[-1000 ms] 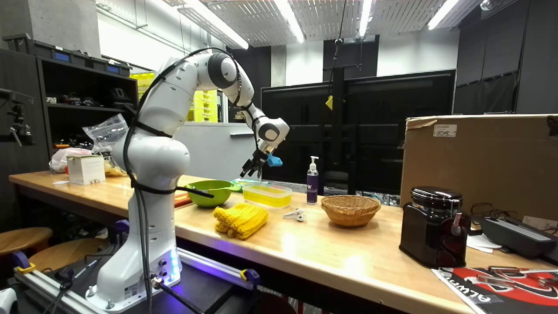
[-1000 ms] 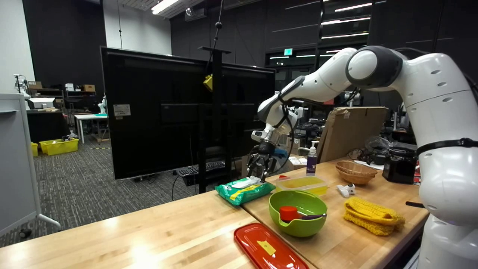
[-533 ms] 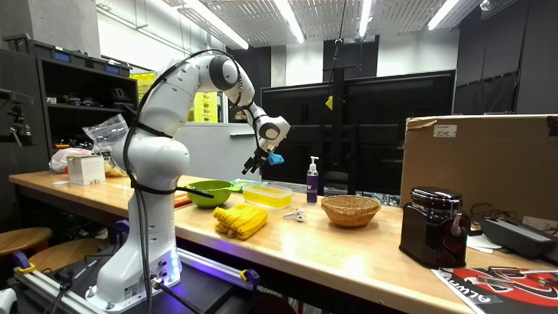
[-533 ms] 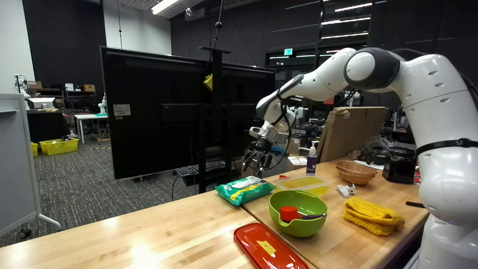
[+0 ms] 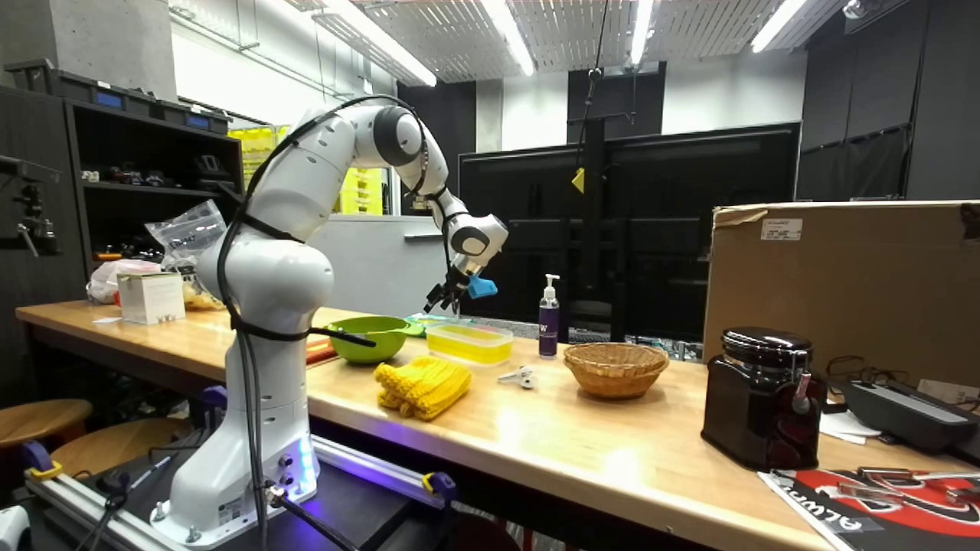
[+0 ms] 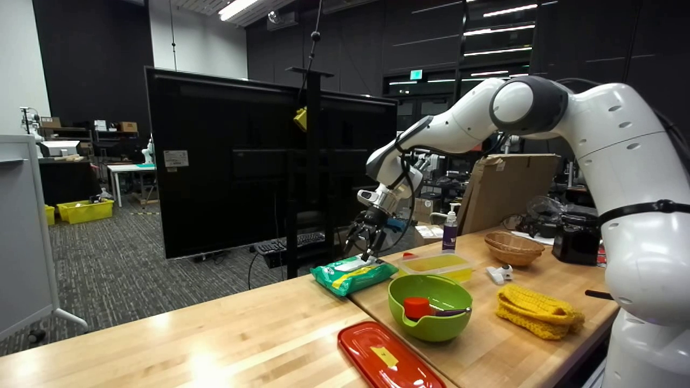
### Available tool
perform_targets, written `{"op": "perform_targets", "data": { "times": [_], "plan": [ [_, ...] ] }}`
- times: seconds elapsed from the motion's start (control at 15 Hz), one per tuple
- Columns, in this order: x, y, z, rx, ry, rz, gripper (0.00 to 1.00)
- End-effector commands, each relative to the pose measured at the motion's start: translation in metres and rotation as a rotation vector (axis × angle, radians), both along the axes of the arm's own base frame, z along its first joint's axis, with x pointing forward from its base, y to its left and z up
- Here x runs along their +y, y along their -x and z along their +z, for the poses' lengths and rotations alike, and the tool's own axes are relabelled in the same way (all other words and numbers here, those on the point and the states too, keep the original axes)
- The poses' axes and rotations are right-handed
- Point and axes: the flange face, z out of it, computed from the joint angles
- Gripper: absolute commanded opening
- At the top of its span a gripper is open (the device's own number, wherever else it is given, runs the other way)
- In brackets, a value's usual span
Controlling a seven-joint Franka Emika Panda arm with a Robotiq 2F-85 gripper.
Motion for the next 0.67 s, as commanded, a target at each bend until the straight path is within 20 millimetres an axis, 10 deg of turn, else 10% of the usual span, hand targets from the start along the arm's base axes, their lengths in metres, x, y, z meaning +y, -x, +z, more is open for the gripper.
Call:
{"op": "perform_targets", "data": {
  "times": [0.0, 0.6],
  "plan": [
    [0.0016, -0.0041, -0.0012, -0.020, 0.009, -0.021, 1.00],
    [0.0016, -0.0073, -0.0080, -0.024, -0.001, -0.040, 1.00]
  ]
}}
